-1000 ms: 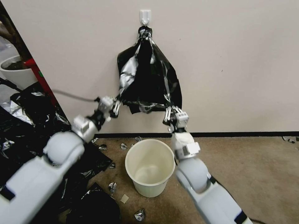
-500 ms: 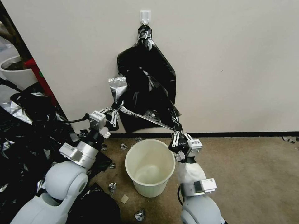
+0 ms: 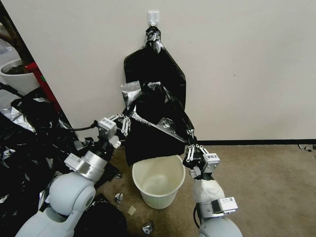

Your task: Place a trash bag onto the trash bin.

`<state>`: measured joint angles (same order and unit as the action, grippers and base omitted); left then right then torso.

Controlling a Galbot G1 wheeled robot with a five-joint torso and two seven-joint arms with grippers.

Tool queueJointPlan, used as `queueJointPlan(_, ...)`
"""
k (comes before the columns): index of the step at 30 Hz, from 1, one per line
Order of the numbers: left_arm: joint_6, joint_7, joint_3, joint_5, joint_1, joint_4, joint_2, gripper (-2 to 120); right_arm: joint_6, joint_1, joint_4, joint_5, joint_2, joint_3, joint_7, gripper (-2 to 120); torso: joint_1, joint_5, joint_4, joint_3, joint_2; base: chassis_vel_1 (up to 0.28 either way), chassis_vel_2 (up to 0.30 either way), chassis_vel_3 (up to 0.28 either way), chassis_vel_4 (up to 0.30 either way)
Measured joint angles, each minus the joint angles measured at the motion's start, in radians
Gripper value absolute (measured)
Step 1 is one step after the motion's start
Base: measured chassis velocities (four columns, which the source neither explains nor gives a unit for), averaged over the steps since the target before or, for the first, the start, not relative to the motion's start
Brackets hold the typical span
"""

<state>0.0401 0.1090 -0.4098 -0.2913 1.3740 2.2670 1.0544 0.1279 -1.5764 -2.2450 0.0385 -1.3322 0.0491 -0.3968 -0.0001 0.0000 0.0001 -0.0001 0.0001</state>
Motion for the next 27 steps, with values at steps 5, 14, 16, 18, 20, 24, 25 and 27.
queueJointPlan(5,0.000,0.012,0.020,0.093,0.075,-0.046,0.049,0,-0.003,-0.027,0.051,0.003,0.005,-0.024,-0.070,0,0.000,-0.0001,0.0000,0.000,0.000,0.000,0.000,0.000,0.000)
queueJointPlan(14,-0.004,0.055,0.035,0.265,0.129,-0.100,0.082,0,0.009,-0.054,0.151,-0.054,0.013,-0.045,-0.154,0,0.000,-0.0026,0.0003,0.000,0.000,0.000,0.000,0.000,0.000)
queueJointPlan(16,-0.005,0.063,0.037,0.284,0.135,-0.110,0.084,0,0.004,-0.054,0.156,-0.064,0.015,-0.045,-0.159,0,0.000,-0.0029,0.0004,0.000,0.000,0.000,0.000,0.000,0.000)
queueJointPlan(18,-0.006,0.076,0.040,0.320,0.142,-0.126,0.090,0,-0.004,-0.053,0.160,-0.077,0.018,-0.047,-0.163,0,0.000,-0.0030,0.0004,0.000,0.000,0.000,0.000,0.000,0.000)
queueJointPlan(20,-0.006,0.079,0.040,0.330,0.142,-0.128,0.090,0,-0.006,-0.050,0.160,-0.080,0.018,-0.049,-0.163,0,0.000,-0.0031,0.0002,0.000,0.000,0.000,0.000,0.000,0.000)
queueJointPlan(24,-0.013,0.081,0.019,0.322,0.125,-0.102,0.070,0,-0.005,-0.033,0.146,-0.106,0.012,-0.054,-0.127,0,0.000,0.0030,-0.0004,0.000,0.000,0.000,0.000,0.000,0.000)
queueJointPlan(25,-0.019,0.080,0.009,0.306,0.118,-0.085,0.059,0,-0.002,-0.026,0.134,-0.116,0.009,-0.058,-0.110,0,0.000,0.0053,-0.0005,0.000,0.000,0.000,0.000,0.000,0.000)
queueJointPlan(27,-0.028,0.080,-0.003,0.286,0.110,-0.065,0.047,0,0.004,-0.016,0.115,-0.123,0.010,-0.052,-0.095,0,0.000,0.0027,-0.0003,0.000,0.000,0.000,0.000,0.000,0.000)
